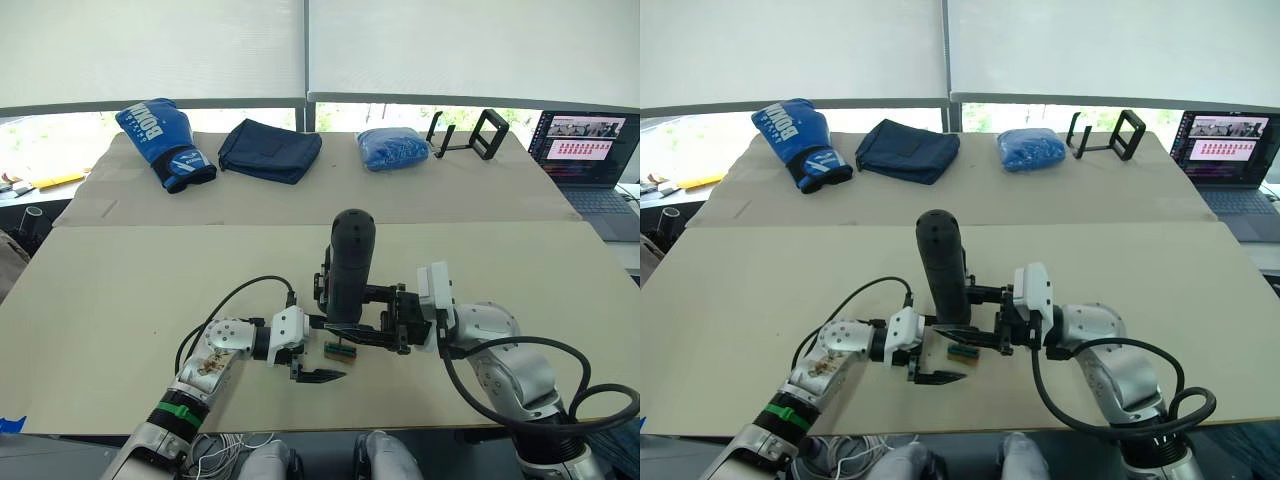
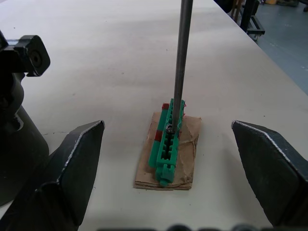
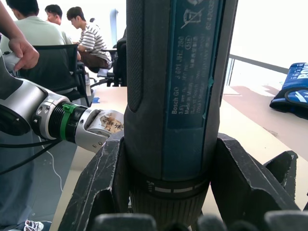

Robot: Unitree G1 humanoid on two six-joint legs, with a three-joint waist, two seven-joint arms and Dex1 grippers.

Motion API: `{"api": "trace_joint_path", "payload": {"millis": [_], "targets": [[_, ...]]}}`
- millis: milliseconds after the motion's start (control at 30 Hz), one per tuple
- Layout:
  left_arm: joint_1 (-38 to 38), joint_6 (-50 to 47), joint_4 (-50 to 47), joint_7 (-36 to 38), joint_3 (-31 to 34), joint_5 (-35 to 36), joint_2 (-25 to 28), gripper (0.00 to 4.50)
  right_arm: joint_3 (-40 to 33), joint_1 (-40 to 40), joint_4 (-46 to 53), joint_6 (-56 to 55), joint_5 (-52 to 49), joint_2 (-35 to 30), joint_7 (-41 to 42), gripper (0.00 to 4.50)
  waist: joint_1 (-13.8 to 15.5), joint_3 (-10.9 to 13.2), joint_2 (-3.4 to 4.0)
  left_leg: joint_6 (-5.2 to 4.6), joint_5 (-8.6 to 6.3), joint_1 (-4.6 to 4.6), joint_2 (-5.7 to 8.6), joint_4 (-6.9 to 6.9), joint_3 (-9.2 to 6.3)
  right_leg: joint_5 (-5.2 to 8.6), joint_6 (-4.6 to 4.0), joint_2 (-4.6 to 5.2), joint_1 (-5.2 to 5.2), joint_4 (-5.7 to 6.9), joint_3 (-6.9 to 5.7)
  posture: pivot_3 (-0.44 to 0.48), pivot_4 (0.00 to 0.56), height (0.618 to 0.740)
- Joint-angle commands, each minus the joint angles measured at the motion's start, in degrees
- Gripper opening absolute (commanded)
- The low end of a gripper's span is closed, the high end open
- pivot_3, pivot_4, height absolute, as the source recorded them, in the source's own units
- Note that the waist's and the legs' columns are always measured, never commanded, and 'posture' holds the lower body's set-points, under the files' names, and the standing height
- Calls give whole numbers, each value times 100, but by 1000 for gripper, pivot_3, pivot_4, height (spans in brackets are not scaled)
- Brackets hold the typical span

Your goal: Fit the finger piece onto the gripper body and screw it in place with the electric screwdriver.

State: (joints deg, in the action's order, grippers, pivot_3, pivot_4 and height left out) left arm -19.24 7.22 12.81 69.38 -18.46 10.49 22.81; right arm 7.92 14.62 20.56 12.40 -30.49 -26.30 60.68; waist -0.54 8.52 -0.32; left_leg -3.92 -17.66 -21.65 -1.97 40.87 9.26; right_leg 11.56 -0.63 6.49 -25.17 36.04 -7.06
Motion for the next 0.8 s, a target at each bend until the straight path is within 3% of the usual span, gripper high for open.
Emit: {"api": "trace_joint_path", "payload": {"millis": [33,800], "targets": [[176,-134,120,18,-51,-102,115,4467,-153,76,63,-165,-53,22,-36,1933,-1,0,0,0,0,0,0,0,0,0,0,0,0,0,0,0,150,740],[192,-162,99,8,-63,-100,105,4467,-226,42,26,21,-117,-104,-105,1933,1,0,0,0,0,1,0,-2,0,0,0,3,0,-1,0,0,150,740]]}}
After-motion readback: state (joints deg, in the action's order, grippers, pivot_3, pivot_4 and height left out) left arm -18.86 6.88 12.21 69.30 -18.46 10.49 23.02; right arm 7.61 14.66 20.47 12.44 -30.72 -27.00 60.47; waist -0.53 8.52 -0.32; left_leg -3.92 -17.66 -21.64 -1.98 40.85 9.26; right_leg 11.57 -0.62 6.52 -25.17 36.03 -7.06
